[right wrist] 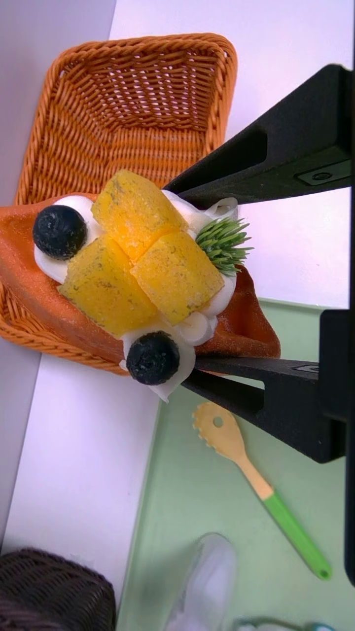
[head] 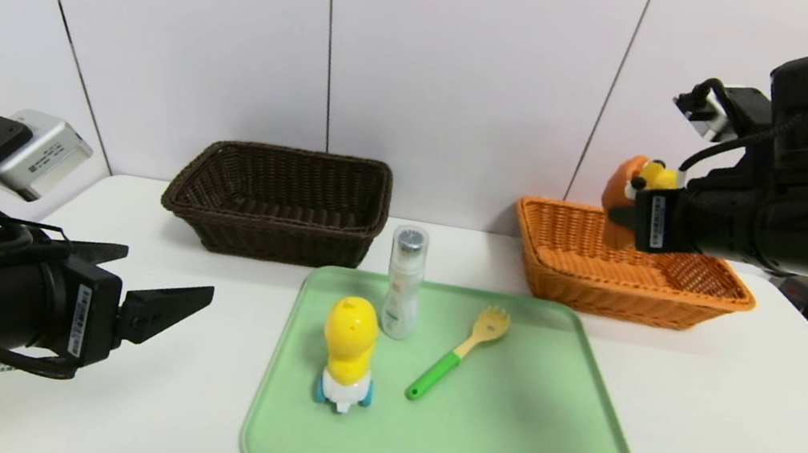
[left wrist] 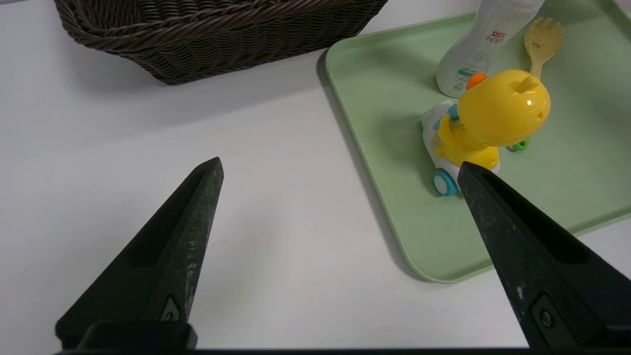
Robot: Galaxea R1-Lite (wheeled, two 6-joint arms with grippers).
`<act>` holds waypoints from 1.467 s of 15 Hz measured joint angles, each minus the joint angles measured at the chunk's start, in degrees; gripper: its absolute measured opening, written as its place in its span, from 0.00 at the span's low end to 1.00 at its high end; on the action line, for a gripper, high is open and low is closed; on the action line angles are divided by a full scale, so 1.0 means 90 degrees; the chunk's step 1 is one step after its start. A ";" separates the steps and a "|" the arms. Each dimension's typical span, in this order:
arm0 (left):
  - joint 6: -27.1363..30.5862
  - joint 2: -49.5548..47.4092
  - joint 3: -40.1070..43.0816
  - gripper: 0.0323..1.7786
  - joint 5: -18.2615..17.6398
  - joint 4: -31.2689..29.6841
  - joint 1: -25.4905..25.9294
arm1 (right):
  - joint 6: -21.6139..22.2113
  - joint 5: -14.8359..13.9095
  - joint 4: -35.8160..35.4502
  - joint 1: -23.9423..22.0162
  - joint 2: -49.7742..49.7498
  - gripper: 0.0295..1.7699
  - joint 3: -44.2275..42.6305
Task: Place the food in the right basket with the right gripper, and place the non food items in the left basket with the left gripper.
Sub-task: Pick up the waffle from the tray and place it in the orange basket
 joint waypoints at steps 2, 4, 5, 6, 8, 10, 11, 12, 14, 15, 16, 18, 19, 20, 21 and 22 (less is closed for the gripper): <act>-0.0001 -0.0015 0.0034 0.95 0.0000 0.0000 0.0000 | -0.0066 0.0066 -0.0007 -0.0196 0.0199 0.48 -0.0137; -0.0004 -0.0034 0.0046 0.95 0.0001 0.0003 0.0004 | -0.0125 0.0129 -0.0012 -0.0398 0.0417 0.48 -0.0377; -0.0004 -0.0043 0.0056 0.95 0.0004 0.0000 0.0004 | -0.0218 0.0229 -0.0012 -0.0536 0.0531 0.48 -0.0524; -0.0001 -0.0049 0.0058 0.95 0.0007 0.0003 0.0004 | -0.0302 0.0306 -0.0015 -0.0668 0.0650 0.48 -0.0664; -0.0001 -0.0056 0.0058 0.95 0.0007 0.0000 0.0004 | -0.0387 0.0364 -0.0015 -0.0909 0.0913 0.48 -0.0989; -0.0001 -0.0056 0.0058 0.95 0.0009 0.0000 0.0004 | -0.0452 0.0490 0.0000 -0.1093 0.1180 0.48 -0.1304; -0.0001 -0.0058 0.0058 0.95 0.0007 0.0000 0.0004 | -0.0467 0.0566 0.0043 -0.1170 0.1327 0.48 -0.1470; -0.0004 -0.0058 0.0058 0.95 0.0009 0.0005 0.0007 | -0.0475 0.0593 0.0085 -0.1234 0.1466 0.48 -0.1611; -0.0001 -0.0068 0.0058 0.95 0.0026 0.0007 0.0007 | -0.0485 0.0603 0.0284 -0.1356 0.1747 0.48 -0.1929; -0.0001 -0.0073 0.0058 0.95 0.0043 0.0007 0.0007 | -0.0475 0.0600 0.0490 -0.1399 0.1872 0.48 -0.2108; -0.0001 -0.0077 0.0056 0.95 0.0047 0.0009 0.0007 | -0.0461 0.0600 0.0722 -0.1430 0.1995 0.48 -0.2315; -0.0004 -0.0104 0.0073 0.95 0.0047 0.0019 0.0007 | -0.0417 0.0569 0.1207 -0.1489 0.2258 0.48 -0.2788; -0.0001 -0.0129 0.0110 0.95 0.0050 0.0019 0.0007 | -0.0372 0.0554 0.1528 -0.1504 0.2362 0.48 -0.2987; 0.0000 -0.0156 0.0144 0.95 0.0047 0.0027 0.0007 | -0.0326 0.0563 0.1883 -0.1520 0.2454 0.48 -0.3170; 0.0003 -0.0177 0.0168 0.95 0.0047 0.0018 0.0007 | -0.0307 0.0569 0.2116 -0.1528 0.2534 0.48 -0.3296; 0.0005 -0.0187 0.0180 0.95 0.0046 0.0012 0.0007 | -0.0299 0.0570 0.2198 -0.1528 0.2601 0.48 -0.3374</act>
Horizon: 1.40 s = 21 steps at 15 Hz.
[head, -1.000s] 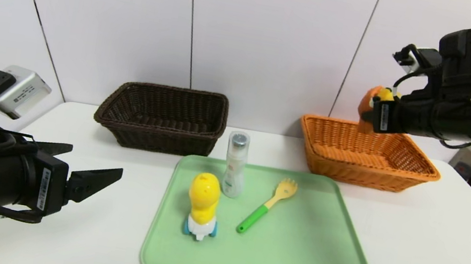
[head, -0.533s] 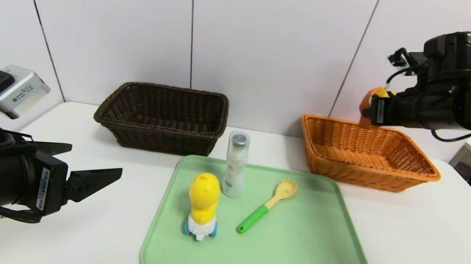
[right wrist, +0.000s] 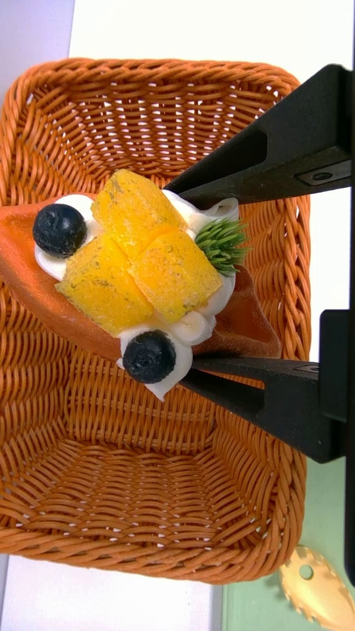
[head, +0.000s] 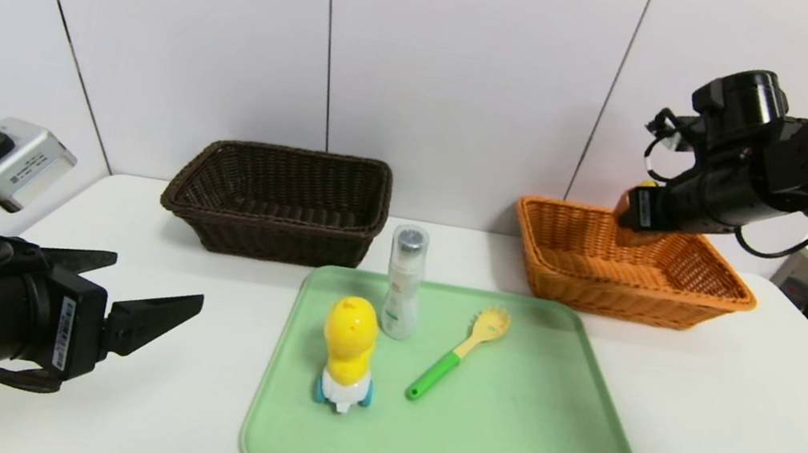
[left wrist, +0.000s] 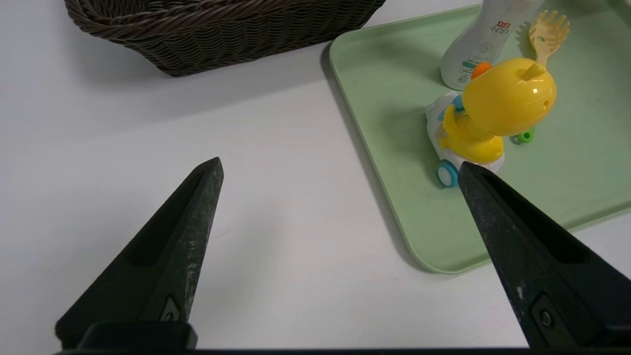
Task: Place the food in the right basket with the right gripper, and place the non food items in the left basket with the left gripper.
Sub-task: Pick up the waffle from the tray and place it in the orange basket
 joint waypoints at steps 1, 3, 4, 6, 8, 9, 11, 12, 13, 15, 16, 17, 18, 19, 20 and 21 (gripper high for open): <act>0.0003 -0.0008 0.0004 0.95 0.0001 0.0000 0.0000 | 0.0001 0.0003 0.0084 0.0000 0.0050 0.48 -0.0047; 0.0007 -0.0009 -0.0005 0.95 0.0000 -0.0007 0.0000 | 0.0099 0.0023 0.0218 -0.0004 0.0144 0.48 -0.0083; 0.0007 -0.0009 -0.0012 0.95 0.0000 -0.0009 0.0000 | 0.0150 0.0027 0.0236 -0.0004 0.0190 0.48 -0.0084; 0.0012 -0.0005 -0.0018 0.95 0.0000 -0.0009 0.0000 | 0.0225 0.0047 0.0247 -0.0004 0.0274 0.48 -0.0074; 0.0009 0.0004 -0.0018 0.95 0.0001 -0.0009 0.0000 | 0.0265 0.0057 0.0276 -0.0004 0.0347 0.48 -0.0053; 0.0009 0.0009 -0.0018 0.95 -0.0005 -0.0009 0.0000 | 0.0270 0.0058 0.0274 -0.0004 0.0386 0.48 -0.0038; 0.0012 0.0019 -0.0018 0.95 -0.0005 -0.0009 0.0000 | 0.0278 0.0061 0.0276 -0.0003 0.0473 0.48 -0.0012; 0.0009 0.0024 -0.0018 0.95 -0.0008 -0.0012 0.0000 | 0.0279 0.0058 0.0274 -0.0004 0.0524 0.48 -0.0001; 0.0012 0.0027 -0.0018 0.95 -0.0008 -0.0009 0.0000 | 0.0303 0.0061 0.0274 -0.0004 0.0565 0.48 0.0015; 0.0012 0.0034 -0.0012 0.95 -0.0005 -0.0012 0.0000 | 0.0321 0.0070 0.0259 -0.0003 0.0628 0.48 0.0023; 0.0009 0.0039 -0.0005 0.95 -0.0008 -0.0012 0.0000 | 0.0316 0.0066 0.0247 -0.0003 0.0641 0.53 0.0020; 0.0009 0.0041 -0.0003 0.95 -0.0005 -0.0012 0.0000 | 0.0294 0.0064 0.0242 -0.0003 0.0646 0.59 0.0020; 0.0009 0.0049 0.0000 0.95 -0.0008 -0.0009 0.0000 | 0.0306 0.0051 0.0225 -0.0004 0.0650 0.64 0.0003; 0.0009 0.0053 0.0000 0.95 -0.0009 -0.0012 0.0000 | 0.0312 0.0045 0.0225 -0.0003 0.0646 0.68 -0.0007; 0.0012 0.0058 0.0000 0.95 -0.0005 -0.0009 0.0000 | 0.0312 0.0051 0.0237 -0.0003 0.0631 0.72 -0.0001; 0.0009 0.0062 -0.0005 0.95 -0.0008 -0.0009 0.0000 | 0.0309 0.0051 0.0237 -0.0003 0.0607 0.75 0.0008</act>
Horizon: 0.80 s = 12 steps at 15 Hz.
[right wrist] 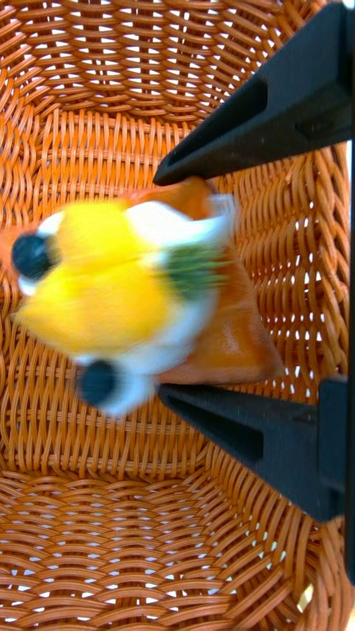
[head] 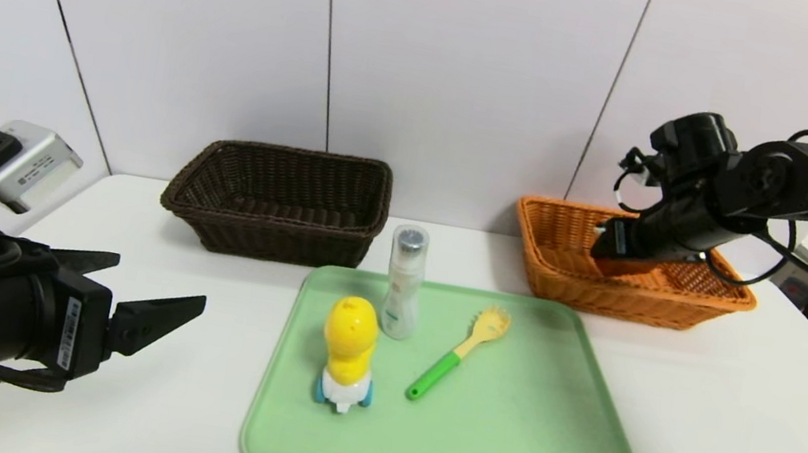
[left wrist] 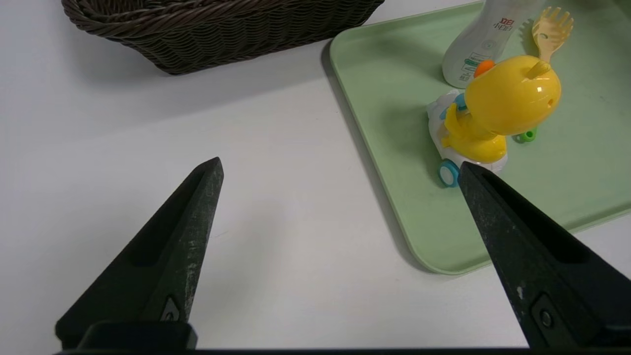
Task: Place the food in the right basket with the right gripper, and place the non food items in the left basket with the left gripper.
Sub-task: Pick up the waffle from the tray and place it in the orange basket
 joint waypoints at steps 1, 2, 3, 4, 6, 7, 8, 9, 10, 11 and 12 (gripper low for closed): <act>0.0000 0.0003 0.0000 0.95 -0.0001 -0.0003 0.0000 | -0.0003 -0.0015 -0.0004 0.0000 -0.0022 0.78 0.0004; 0.0003 0.0003 0.0000 0.95 0.0000 -0.0003 0.0000 | -0.0015 -0.0019 0.0000 0.0000 -0.0056 0.80 0.0009; -0.0003 0.0005 -0.0003 0.95 0.0000 -0.0003 0.0000 | -0.0034 -0.0012 0.0009 0.0000 -0.0107 0.82 0.0034; -0.0004 0.0008 -0.0003 0.95 0.0008 -0.0003 0.0000 | -0.0061 -0.0015 0.0000 0.0000 -0.0156 0.84 0.0083; -0.0007 0.0008 -0.0004 0.95 0.0008 -0.0003 0.0000 | -0.0064 -0.0009 0.0000 0.0000 -0.0233 0.87 0.0160; -0.0009 0.0008 -0.0003 0.95 0.0009 -0.0003 0.0000 | -0.0064 -0.0004 -0.0004 -0.0001 -0.0284 0.88 0.0203; -0.0009 0.0008 0.0003 0.95 0.0009 -0.0003 0.0000 | -0.0064 0.0000 -0.0012 0.0000 -0.0355 0.89 0.0264; -0.0009 0.0005 0.0008 0.95 0.0009 -0.0003 0.0000 | -0.0066 0.0037 -0.0019 0.0000 -0.0463 0.90 0.0364; -0.0009 0.0000 0.0015 0.95 0.0009 -0.0003 0.0000 | -0.0079 0.0100 -0.0022 0.0000 -0.0603 0.91 0.0473; -0.0007 0.0000 0.0015 0.95 0.0009 -0.0003 0.0000 | -0.0115 0.0163 -0.0024 0.0000 -0.0765 0.91 0.0576; -0.0003 0.0000 0.0012 0.95 0.0009 -0.0003 0.0000 | -0.0168 0.0209 -0.0022 0.0005 -0.0933 0.92 0.0661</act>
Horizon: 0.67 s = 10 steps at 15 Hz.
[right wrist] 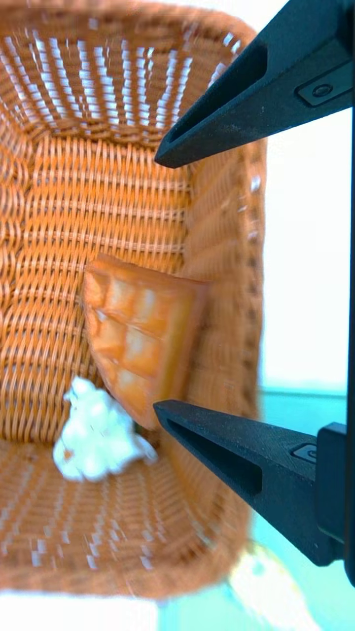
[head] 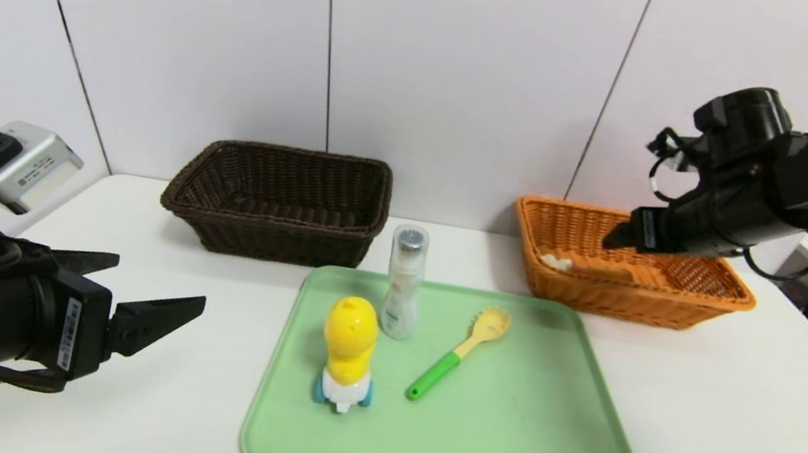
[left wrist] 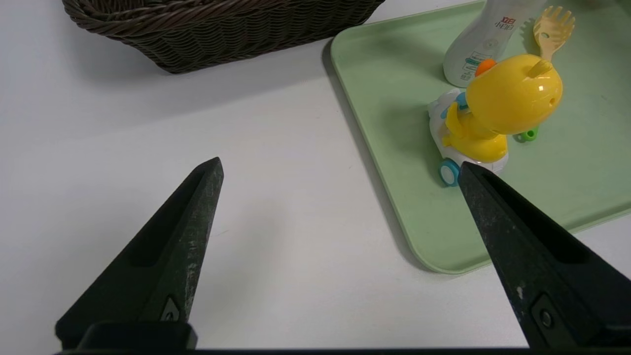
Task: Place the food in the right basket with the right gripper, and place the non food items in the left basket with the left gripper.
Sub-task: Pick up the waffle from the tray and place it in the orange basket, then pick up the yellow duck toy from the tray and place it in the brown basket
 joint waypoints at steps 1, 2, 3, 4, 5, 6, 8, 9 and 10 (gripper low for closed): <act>0.0003 0.0003 -0.0004 0.95 -0.0001 0.0000 0.0000 | -0.0098 0.0033 0.0000 0.0012 -0.0230 0.93 0.0081; 0.0000 0.0008 -0.0019 0.95 -0.0007 0.0000 0.0000 | -0.0190 0.0085 0.0005 0.0024 -0.0424 0.93 0.0152; 0.0000 0.0012 -0.0024 0.95 -0.0009 -0.0007 -0.0003 | -0.0294 0.0146 0.0003 0.0041 -0.0668 0.93 0.0257; 0.0005 0.0015 -0.0034 0.95 -0.0007 -0.0007 -0.0007 | -0.0387 0.0186 0.0005 0.0053 -0.0905 0.94 0.0374; 0.0046 0.0012 -0.0037 0.95 -0.0009 -0.0009 -0.0005 | -0.0447 0.0221 0.0003 0.0068 -0.1149 0.94 0.0521; 0.0110 0.0011 -0.0037 0.95 -0.0004 -0.0018 -0.0005 | -0.0467 0.0256 0.0003 0.0080 -0.1398 0.94 0.0696; 0.0131 -0.0007 -0.0015 0.95 -0.0001 -0.0018 -0.0003 | -0.0471 0.0379 -0.0003 0.0107 -0.1961 0.95 0.1180; 0.0131 -0.0014 -0.0004 0.95 -0.0001 -0.0019 -0.0003 | -0.0470 0.0440 -0.0007 0.0114 -0.2273 0.95 0.1456; 0.0131 -0.0019 0.0003 0.95 -0.0001 -0.0019 -0.0003 | -0.0458 0.0501 -0.0012 0.0119 -0.2626 0.95 0.1765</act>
